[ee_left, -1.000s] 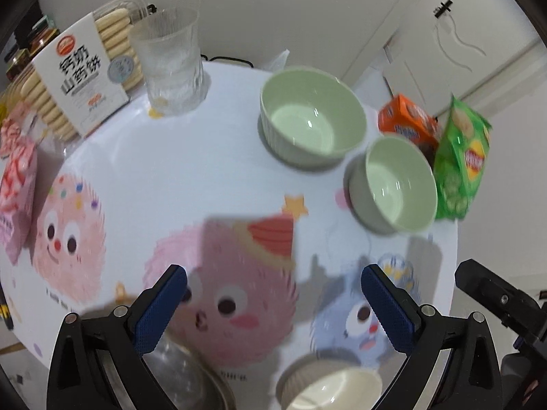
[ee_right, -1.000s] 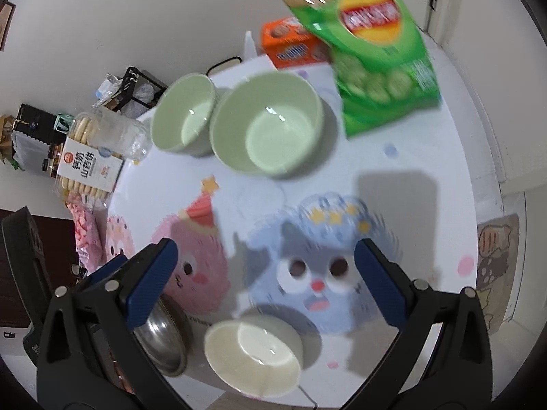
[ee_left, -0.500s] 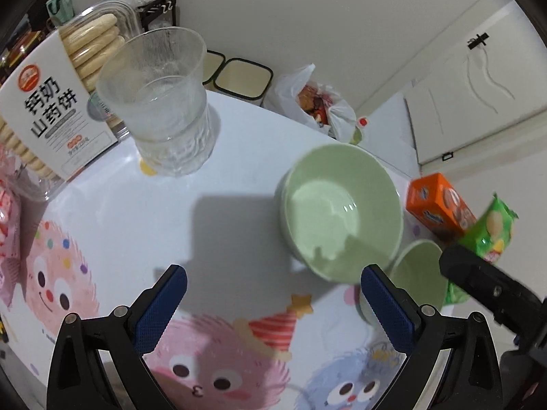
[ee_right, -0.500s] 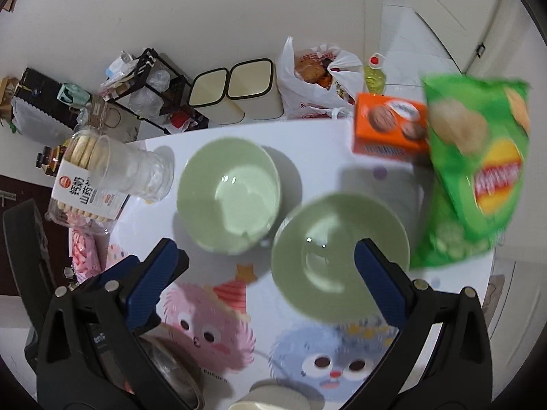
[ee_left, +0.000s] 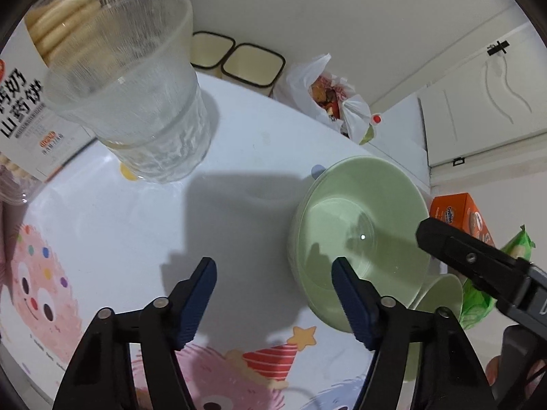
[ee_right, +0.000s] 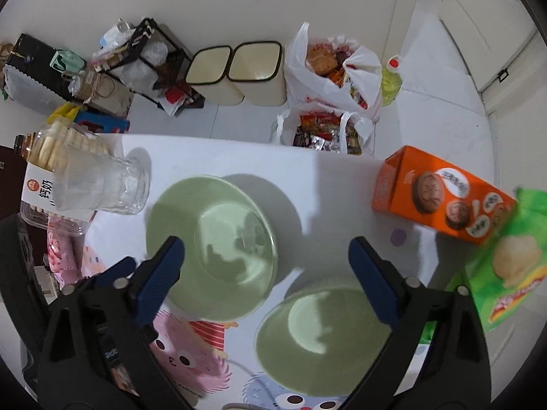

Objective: Organize plates and bowls
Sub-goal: 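Move both grippers to the large pale green bowl and grip its rim, then lift the pale green bowl and carry it toward the cream bowl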

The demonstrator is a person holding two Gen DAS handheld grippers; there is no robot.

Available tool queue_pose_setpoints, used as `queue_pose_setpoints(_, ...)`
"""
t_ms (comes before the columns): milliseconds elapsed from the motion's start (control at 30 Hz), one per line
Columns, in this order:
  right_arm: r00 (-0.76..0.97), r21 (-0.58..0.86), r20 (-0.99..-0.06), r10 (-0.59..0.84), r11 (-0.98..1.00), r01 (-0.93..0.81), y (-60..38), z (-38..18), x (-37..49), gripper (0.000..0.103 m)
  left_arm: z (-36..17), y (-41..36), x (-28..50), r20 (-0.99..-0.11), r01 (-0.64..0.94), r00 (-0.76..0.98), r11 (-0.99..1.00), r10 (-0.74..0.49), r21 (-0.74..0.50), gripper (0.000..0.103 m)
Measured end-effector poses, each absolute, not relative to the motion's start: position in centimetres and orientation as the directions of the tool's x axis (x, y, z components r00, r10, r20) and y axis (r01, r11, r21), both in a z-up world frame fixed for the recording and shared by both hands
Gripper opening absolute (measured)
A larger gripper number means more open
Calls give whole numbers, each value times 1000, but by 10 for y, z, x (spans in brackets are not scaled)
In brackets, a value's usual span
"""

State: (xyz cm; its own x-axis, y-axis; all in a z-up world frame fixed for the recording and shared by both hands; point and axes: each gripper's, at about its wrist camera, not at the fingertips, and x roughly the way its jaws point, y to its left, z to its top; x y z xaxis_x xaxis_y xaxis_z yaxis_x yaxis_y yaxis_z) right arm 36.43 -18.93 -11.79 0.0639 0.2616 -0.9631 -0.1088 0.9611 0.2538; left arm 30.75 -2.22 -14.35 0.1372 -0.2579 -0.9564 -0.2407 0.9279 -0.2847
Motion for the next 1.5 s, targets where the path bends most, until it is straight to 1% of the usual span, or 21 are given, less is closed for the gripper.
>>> queue_pose_setpoints(33,60,243,-966,251,963,-113,-188,-121,365,96,-146,-23,308,-957,-238,132,929,-259,-284,63)
queue_pose_setpoints(67,56,236,-968,244,965,-118,-187,-123,364,95,-149,-24,310,-956,-239,126,927,-265,-289,60)
queue_pose_setpoints(100,49,230,-970,237,966,-120,-186,-126,364,91,-151,-25,308,-955,-239,123,926,-270,-293,55)
queue_pose_setpoints(133,41,230,-971,236,966,-120,-186,-129,364,80,-153,-26,309,-954,-242,118,924,-274,-295,52)
queue_pose_setpoints(200,23,231,-972,235,966,-119,-185,-136,364,67,-156,-26,310,-960,-247,117,929,-255,-276,49)
queue_pose_setpoints(300,36,201,-978,207,972,-123,-185,-139,363,67,-160,-26,310,-959,-255,112,925,-261,-282,41)
queue_pose_setpoints(333,31,200,-978,205,972,-122,-185,-141,362,64,-160,-27,311,-958,-251,112,925,-266,-286,40)
queue_pose_setpoints(367,26,195,-980,200,974,-118,-185,-143,362,59,-160,-27,312,-958,-248,113,926,-265,-285,39)
queue_pose_setpoints(400,25,185,-982,189,976,-117,-185,-144,361,46,-159,-28,312,-957,-244,115,927,-266,-286,36)
queue_pose_setpoints(433,23,178,-983,182,977,-115,-185,-145,362,38,-159,-29,312,-957,-241,114,927,-267,-287,34)
queue_pose_setpoints(467,21,178,-983,182,978,-111,-185,-146,362,37,-159,-29,314,-957,-240,112,928,-266,-286,33)
queue_pose_setpoints(567,18,195,-980,197,976,-100,-185,-147,361,35,-160,-31,318,-952,-234,109,923,-286,-305,25)
queue_pose_setpoints(600,18,195,-980,198,976,-98,-184,-147,361,33,-161,-32,320,-951,-232,110,923,-289,-307,22)
queue_pose_setpoints(633,17,199,-979,201,975,-95,-184,-148,361,29,-160,-33,320,-950,-228,111,923,-292,-310,19)
queue_pose_setpoints(667,15,203,-979,205,975,-92,-184,-148,360,27,-160,-34,321,-949,-223,111,923,-296,-314,17)
queue_pose_setpoints(733,11,210,-977,212,974,-89,-182,-150,359,15,-160,-38,324,-947,-211,111,924,-301,-319,10)
queue_pose_setpoints(900,22,194,-980,197,977,-88,-180,-150,357,12,-159,-39,325,-950,-198,113,931,-290,-307,9)
queue_pose_setpoints(1000,31,192,-980,196,977,-94,-180,-148,355,8,-159,-38,323,-955,-185,113,938,-275,-292,8)
queue_pose_setpoints(1100,30,219,-974,223,971,-101,-178,-147,351,8,-158,-32,319,-959,-187,116,942,-260,-279,8)
queue_pose_setpoints(1300,31,219,-974,224,968,-121,-164,-143,335,8,-152,-18,302,-961,-192,116,944,-251,-270,8)
queue_pose_setpoints(1500,49,232,-970,240,964,-133,-154,-129,313,9,-134,-6,281,-962,-191,139,947,-235,-259,7)
